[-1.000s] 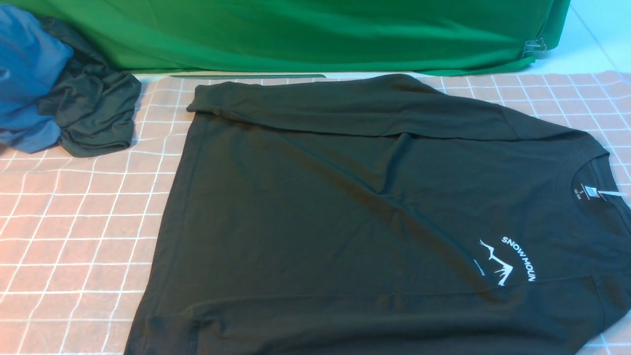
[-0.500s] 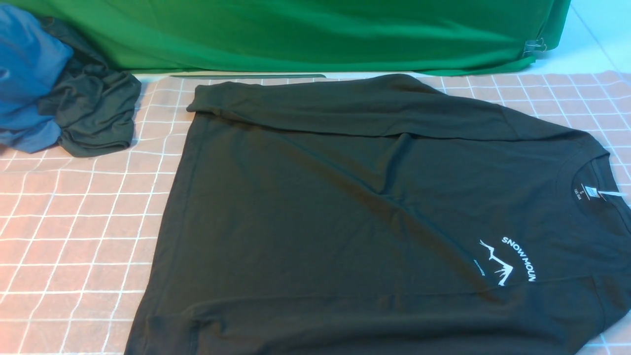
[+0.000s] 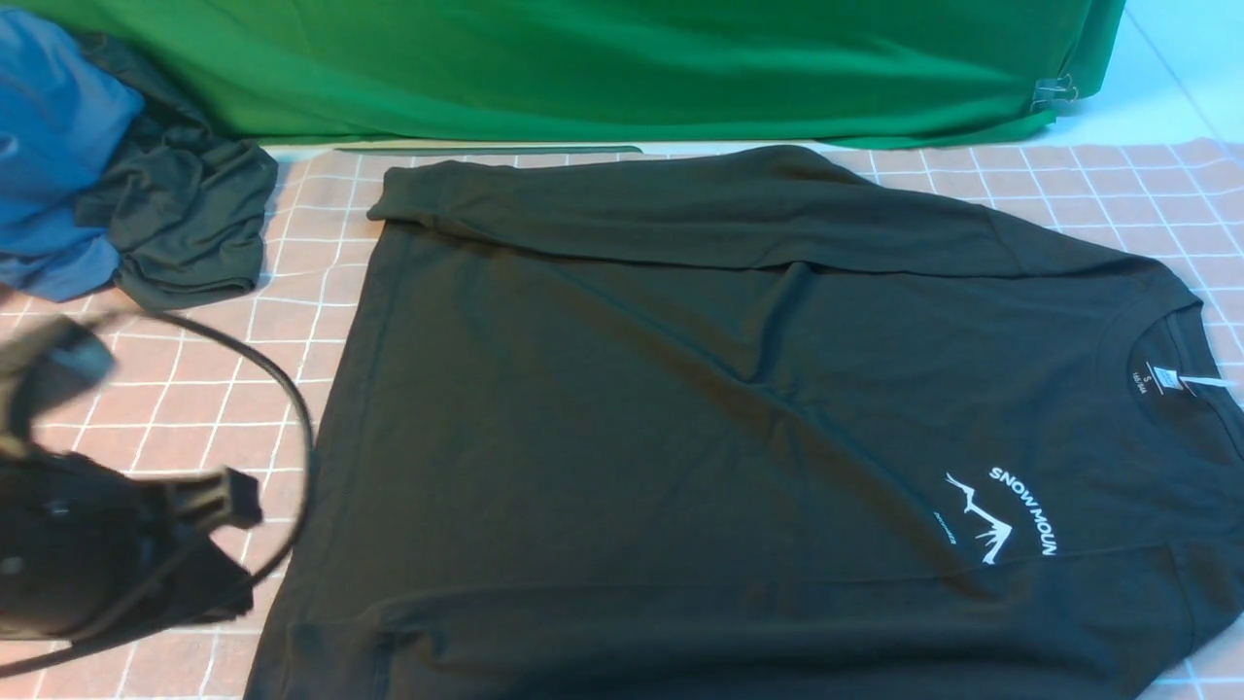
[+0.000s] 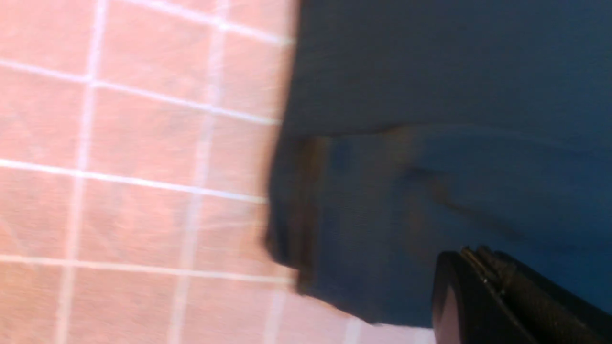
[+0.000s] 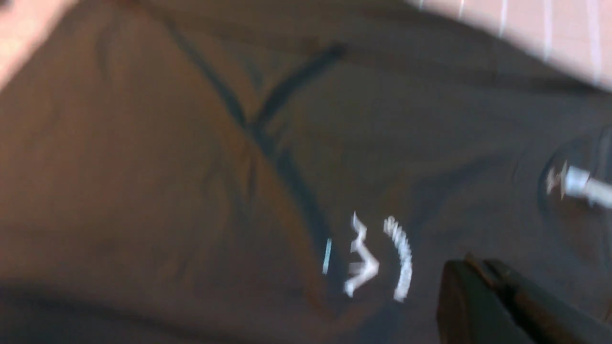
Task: Fold a long-sleeved shirt over a pink coffee tablecloth.
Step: 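Grasp the left edge of the dark T-shirt lying flat on the table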
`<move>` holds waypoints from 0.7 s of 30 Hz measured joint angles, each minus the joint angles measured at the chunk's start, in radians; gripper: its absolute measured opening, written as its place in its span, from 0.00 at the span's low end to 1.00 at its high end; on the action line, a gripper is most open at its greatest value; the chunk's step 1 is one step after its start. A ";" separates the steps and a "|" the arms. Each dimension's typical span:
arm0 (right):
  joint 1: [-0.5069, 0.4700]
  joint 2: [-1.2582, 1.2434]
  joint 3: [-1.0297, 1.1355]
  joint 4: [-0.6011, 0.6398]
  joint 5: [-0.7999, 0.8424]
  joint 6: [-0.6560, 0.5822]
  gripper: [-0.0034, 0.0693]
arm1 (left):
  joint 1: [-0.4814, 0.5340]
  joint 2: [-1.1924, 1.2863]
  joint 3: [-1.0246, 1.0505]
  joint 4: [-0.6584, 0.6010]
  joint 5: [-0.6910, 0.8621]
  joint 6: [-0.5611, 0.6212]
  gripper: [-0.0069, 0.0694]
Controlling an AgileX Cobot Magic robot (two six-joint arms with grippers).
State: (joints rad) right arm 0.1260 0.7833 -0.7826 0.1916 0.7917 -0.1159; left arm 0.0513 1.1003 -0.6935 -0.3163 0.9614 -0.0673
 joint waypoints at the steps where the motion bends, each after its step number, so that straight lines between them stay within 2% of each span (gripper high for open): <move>1: 0.000 0.008 0.002 0.000 0.002 -0.001 0.10 | -0.001 0.030 0.003 0.004 -0.012 0.001 0.11; 7: 0.000 0.021 0.040 0.006 -0.051 -0.006 0.10 | -0.066 0.158 0.004 0.077 -0.111 -0.035 0.11; 11: 0.001 0.021 0.066 0.023 -0.094 -0.009 0.10 | -0.176 0.247 0.004 0.171 -0.156 -0.119 0.11; 15: 0.001 0.021 0.079 0.026 -0.110 -0.012 0.10 | -0.226 0.295 0.004 0.234 -0.181 -0.186 0.12; 18: 0.001 0.021 0.081 0.031 -0.112 -0.012 0.10 | -0.233 0.311 0.004 0.263 -0.197 -0.203 0.19; 20: 0.001 0.021 0.081 0.037 -0.113 -0.012 0.10 | -0.233 0.315 0.004 0.277 -0.209 -0.206 0.26; 21: 0.001 0.021 0.081 0.037 -0.116 -0.012 0.10 | -0.234 0.315 0.004 0.280 -0.221 -0.206 0.34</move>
State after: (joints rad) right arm 0.1269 0.8046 -0.7017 0.2289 0.6758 -0.1276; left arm -0.1826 1.4148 -0.6896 -0.0362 0.7402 -0.2737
